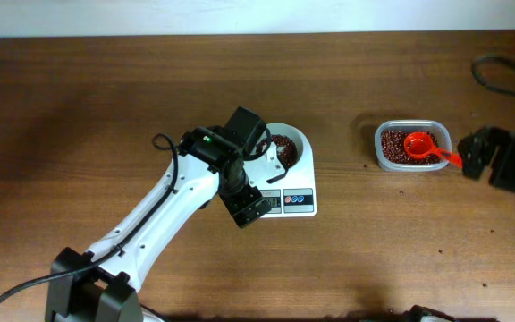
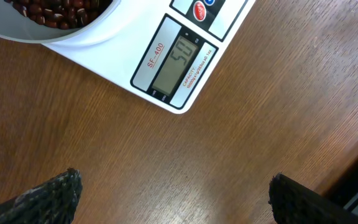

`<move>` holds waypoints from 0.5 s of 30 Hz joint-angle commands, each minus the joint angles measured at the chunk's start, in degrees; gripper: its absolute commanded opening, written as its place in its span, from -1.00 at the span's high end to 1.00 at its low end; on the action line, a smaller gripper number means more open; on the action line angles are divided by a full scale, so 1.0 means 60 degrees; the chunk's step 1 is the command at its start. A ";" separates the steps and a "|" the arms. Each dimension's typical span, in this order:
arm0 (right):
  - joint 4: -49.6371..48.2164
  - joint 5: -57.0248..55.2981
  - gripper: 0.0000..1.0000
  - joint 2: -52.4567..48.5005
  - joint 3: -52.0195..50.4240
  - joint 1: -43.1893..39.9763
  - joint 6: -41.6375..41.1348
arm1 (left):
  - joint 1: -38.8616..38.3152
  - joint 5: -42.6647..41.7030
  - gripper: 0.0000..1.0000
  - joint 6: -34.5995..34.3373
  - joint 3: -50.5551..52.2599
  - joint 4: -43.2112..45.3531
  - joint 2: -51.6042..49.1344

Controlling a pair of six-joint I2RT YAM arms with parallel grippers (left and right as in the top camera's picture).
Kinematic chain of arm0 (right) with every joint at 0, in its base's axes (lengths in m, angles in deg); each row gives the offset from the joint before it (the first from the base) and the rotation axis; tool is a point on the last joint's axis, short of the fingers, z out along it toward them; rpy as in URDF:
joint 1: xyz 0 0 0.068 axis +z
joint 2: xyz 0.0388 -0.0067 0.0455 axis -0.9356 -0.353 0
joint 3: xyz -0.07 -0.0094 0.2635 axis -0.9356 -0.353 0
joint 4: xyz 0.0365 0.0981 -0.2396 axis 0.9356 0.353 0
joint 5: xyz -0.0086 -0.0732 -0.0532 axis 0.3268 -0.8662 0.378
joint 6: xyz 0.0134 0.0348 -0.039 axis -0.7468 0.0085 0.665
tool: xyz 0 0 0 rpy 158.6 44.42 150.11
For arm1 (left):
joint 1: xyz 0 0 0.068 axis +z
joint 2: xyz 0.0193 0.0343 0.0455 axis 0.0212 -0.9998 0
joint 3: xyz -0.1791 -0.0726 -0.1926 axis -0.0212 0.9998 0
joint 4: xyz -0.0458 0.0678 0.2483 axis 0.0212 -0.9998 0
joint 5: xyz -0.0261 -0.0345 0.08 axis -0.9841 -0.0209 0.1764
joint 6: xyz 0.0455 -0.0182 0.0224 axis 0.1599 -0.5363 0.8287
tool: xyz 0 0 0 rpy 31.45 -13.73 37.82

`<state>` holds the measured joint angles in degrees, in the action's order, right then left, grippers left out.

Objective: Scoop item into bowl and weigh 50g on scale

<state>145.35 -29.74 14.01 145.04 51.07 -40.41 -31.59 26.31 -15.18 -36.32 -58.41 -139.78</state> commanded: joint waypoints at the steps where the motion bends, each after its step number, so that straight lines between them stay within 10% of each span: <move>1: -0.0007 0.0040 -0.98 0.0776 0.0047 0.0131 0.0066 | 0.0062 0.0033 -0.99 0.0087 0.0062 -0.0007 -0.0066; 10: -0.0015 -0.0058 -0.97 0.2146 -0.1443 0.2007 0.0120 | 0.0062 0.0033 -0.98 0.0087 0.0062 -0.0007 -0.0066; 15: -0.2346 -0.1045 -0.97 0.3697 -0.5009 0.2007 0.0142 | 0.0062 0.0033 -0.99 0.0087 0.0062 -0.0007 -0.0066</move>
<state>136.34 -32.71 32.79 123.01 62.76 -40.19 -31.59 26.26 -15.18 -36.32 -58.51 -139.78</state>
